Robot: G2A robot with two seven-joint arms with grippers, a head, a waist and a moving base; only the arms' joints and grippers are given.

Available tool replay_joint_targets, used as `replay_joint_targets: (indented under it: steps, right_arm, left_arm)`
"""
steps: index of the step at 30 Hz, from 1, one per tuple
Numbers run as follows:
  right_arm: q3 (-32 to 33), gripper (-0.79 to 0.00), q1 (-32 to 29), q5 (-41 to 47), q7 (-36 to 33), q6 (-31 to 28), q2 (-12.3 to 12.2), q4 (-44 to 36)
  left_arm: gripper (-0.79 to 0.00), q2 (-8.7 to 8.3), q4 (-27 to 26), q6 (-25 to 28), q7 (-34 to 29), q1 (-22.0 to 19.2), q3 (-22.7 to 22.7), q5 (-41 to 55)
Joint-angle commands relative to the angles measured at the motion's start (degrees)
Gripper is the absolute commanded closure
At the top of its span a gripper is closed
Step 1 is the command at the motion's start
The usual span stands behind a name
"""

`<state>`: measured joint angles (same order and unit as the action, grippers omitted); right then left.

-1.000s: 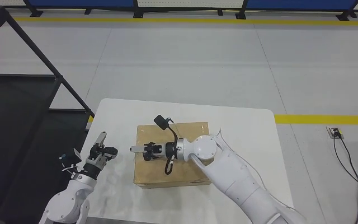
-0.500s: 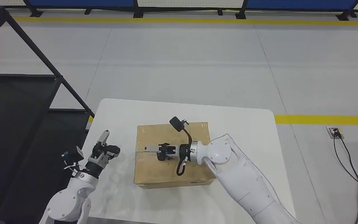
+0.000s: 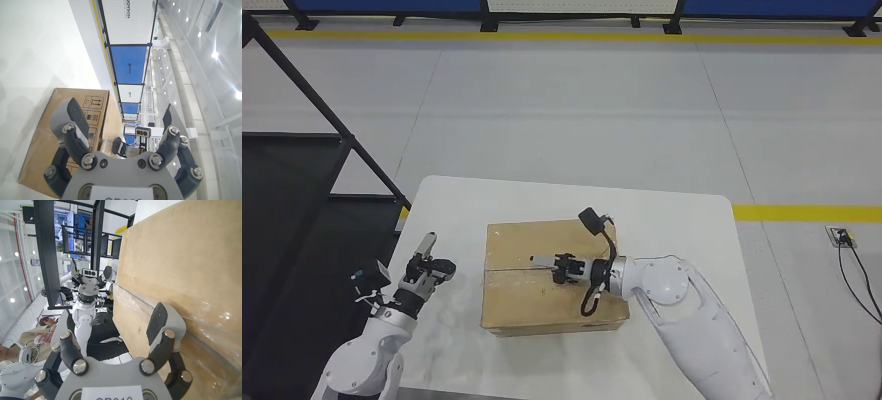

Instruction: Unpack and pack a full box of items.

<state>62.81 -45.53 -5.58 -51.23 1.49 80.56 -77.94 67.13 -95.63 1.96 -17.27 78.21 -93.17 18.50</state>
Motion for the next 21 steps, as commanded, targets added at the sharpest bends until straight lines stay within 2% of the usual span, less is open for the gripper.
replay_joint_targets:
  steps: [1, 11, 21]
  right_arm:
    - [1.4, -0.785, -1.2, -1.1, 0.2, 1.5, -0.5, -1.5]
    - [7.0, -0.785, -4.9, -3.8, -1.6, 6.3, -2.5, -6.3]
    - [12.0, -0.785, -8.5, -3.2, -1.8, 7.5, -4.1, -10.3]
  left_arm:
    - [-0.785, 0.01, 0.0, 0.0, 0.0, 0.0, -0.1, 0.0]
    - [-0.785, 0.03, 0.1, 0.1, -0.3, 0.0, -0.5, 0.1]
    - [-0.785, 0.04, 0.0, -0.1, -0.4, -0.1, -0.8, 0.0]
